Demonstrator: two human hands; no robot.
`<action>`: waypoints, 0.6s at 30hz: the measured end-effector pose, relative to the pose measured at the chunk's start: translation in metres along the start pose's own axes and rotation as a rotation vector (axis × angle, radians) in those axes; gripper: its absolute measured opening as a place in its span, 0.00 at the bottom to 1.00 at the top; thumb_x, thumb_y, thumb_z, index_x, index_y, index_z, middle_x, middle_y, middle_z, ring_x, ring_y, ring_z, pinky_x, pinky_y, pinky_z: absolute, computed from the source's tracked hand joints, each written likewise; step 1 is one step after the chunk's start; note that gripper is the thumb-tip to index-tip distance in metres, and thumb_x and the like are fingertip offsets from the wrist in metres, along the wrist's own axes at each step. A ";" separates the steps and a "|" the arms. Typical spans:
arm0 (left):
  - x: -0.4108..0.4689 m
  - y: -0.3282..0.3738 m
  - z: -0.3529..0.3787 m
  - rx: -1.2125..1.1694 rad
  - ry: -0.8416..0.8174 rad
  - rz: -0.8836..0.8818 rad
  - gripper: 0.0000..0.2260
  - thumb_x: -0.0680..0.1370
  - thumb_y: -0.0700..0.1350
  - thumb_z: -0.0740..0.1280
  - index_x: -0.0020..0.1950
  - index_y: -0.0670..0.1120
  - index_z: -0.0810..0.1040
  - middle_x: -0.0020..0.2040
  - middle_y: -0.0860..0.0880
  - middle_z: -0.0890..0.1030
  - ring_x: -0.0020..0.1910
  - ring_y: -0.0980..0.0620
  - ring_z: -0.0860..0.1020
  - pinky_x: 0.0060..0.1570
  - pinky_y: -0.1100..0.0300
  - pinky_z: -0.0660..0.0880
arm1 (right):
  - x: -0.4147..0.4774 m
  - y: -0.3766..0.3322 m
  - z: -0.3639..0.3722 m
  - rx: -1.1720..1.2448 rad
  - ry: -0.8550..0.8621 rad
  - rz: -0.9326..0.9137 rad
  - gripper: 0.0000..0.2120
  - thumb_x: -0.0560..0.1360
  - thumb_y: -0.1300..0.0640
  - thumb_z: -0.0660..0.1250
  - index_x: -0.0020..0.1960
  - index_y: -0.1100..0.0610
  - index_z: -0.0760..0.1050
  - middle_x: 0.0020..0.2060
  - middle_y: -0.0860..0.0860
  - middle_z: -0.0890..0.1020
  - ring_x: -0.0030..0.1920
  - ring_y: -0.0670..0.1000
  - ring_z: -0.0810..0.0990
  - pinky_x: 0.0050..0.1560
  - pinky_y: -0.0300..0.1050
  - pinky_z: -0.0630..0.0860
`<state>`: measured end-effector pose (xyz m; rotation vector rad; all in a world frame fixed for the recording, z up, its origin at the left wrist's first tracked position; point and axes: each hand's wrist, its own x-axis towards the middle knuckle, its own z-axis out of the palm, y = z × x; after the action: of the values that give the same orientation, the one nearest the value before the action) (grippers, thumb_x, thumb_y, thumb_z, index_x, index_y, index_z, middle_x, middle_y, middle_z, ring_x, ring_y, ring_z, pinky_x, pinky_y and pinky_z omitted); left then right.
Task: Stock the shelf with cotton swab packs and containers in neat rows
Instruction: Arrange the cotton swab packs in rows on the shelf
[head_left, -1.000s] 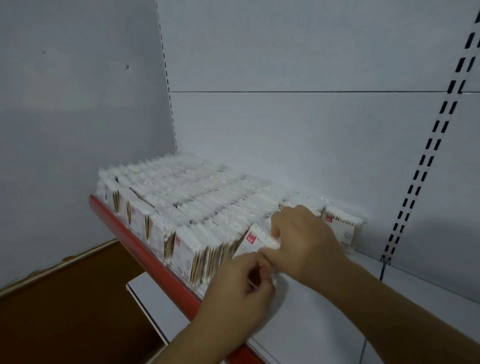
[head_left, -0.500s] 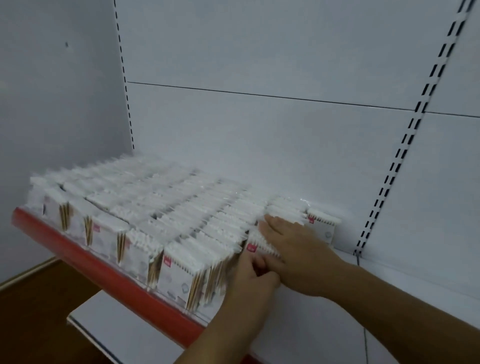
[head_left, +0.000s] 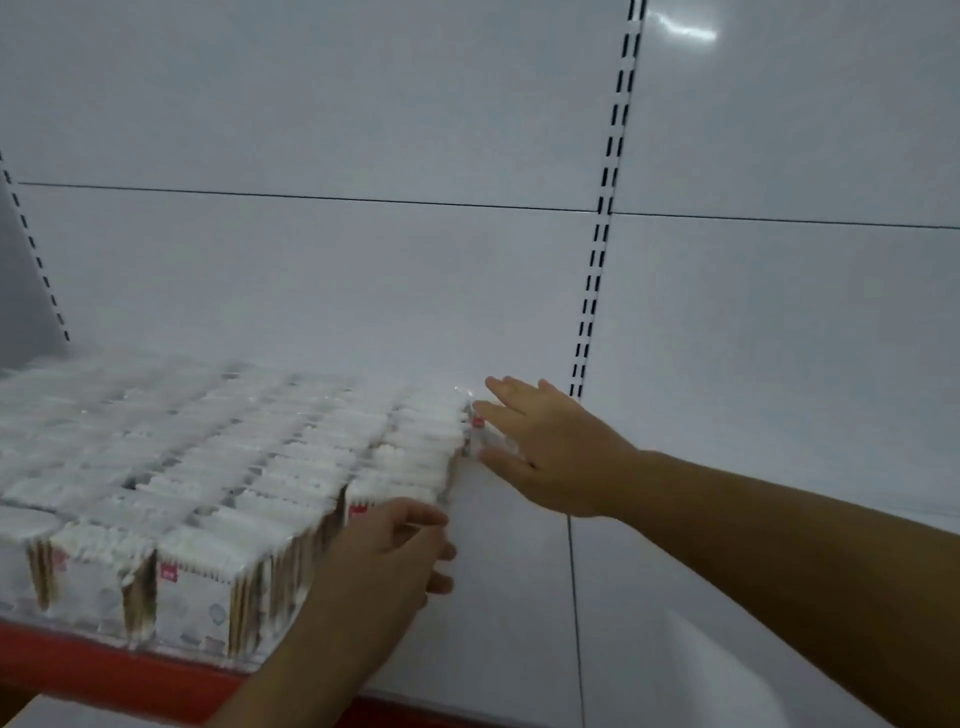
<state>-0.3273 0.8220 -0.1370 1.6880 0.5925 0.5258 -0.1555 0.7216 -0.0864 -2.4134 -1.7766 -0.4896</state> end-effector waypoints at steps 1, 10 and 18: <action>0.001 0.014 0.007 0.122 -0.008 0.098 0.07 0.77 0.40 0.65 0.42 0.51 0.79 0.36 0.52 0.84 0.33 0.55 0.82 0.36 0.60 0.73 | -0.015 0.015 -0.006 -0.078 -0.059 0.010 0.28 0.81 0.42 0.52 0.76 0.55 0.57 0.77 0.55 0.56 0.76 0.53 0.52 0.74 0.48 0.47; 0.008 0.166 0.204 1.141 -0.548 0.523 0.31 0.80 0.63 0.54 0.79 0.53 0.50 0.80 0.50 0.47 0.78 0.50 0.42 0.76 0.47 0.46 | -0.233 0.140 -0.110 -0.174 -0.276 0.525 0.29 0.80 0.39 0.51 0.77 0.49 0.52 0.78 0.52 0.47 0.77 0.55 0.49 0.74 0.53 0.51; -0.080 0.185 0.421 1.189 -0.779 0.731 0.31 0.80 0.64 0.50 0.79 0.55 0.46 0.80 0.52 0.48 0.78 0.53 0.45 0.76 0.52 0.46 | -0.515 0.204 -0.192 -0.412 -0.283 0.864 0.29 0.81 0.41 0.51 0.77 0.51 0.51 0.78 0.56 0.46 0.77 0.56 0.45 0.75 0.56 0.46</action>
<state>-0.1034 0.4247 -0.0361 3.0201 -0.4523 -0.1132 -0.1369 0.1370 -0.0476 -3.3164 -0.5447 -0.4351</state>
